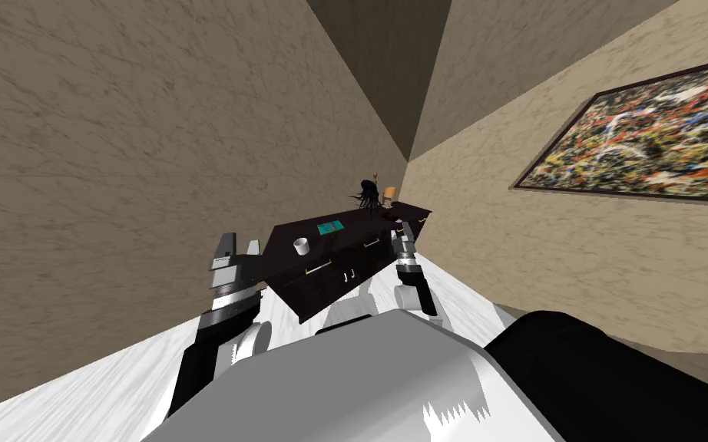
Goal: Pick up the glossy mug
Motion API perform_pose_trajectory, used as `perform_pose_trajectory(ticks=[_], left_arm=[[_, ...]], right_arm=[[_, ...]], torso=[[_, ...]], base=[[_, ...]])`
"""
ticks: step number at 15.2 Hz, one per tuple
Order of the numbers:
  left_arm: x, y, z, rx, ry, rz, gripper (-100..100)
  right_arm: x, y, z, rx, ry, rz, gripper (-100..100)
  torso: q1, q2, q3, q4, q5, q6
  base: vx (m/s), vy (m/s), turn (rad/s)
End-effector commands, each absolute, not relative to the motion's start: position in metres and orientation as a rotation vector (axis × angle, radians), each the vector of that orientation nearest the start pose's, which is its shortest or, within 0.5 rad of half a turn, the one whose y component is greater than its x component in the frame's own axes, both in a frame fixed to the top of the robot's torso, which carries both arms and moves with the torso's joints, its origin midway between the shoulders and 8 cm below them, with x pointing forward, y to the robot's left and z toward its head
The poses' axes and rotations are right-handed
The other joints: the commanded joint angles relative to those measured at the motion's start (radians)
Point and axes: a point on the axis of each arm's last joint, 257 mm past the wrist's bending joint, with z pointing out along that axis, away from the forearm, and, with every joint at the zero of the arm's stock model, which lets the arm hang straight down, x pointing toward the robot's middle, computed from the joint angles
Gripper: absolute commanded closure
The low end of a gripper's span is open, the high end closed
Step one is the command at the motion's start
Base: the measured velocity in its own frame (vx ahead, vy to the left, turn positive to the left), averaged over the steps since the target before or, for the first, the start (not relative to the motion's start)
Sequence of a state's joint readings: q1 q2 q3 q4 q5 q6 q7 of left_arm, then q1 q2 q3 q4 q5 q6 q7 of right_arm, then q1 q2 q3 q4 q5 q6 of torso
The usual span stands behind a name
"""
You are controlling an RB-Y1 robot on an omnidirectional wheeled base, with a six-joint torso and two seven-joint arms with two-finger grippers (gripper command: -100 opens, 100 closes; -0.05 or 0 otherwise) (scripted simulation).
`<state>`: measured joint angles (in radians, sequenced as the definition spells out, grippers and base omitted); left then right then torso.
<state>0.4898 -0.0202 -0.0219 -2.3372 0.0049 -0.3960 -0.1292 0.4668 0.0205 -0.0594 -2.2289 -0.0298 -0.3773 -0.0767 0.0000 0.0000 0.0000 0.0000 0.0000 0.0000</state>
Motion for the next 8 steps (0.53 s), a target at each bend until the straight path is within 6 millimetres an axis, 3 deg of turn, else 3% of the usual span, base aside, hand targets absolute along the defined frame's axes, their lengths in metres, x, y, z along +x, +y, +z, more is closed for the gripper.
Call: perform_pose_trajectory(ticks=[1,8], left_arm=[[0.354,0.274,0.029,-0.656,0.683,-1.202,-100],[0.371,0.285,0.003,-0.698,0.814,-1.183,-100]], right_arm=[[0.370,-0.308,-0.011,0.836,0.639,1.309,0],[0.370,-0.308,-0.011,0.836,0.639,1.309,0]], torso=[[0.000,0.000,0.000,0.000,0.000,0.000],[-0.002,-0.001,-0.001,0.000,0.000,0.000]], base=[[0.004,-0.004,-0.036],[0.011,-0.023,-0.081]])
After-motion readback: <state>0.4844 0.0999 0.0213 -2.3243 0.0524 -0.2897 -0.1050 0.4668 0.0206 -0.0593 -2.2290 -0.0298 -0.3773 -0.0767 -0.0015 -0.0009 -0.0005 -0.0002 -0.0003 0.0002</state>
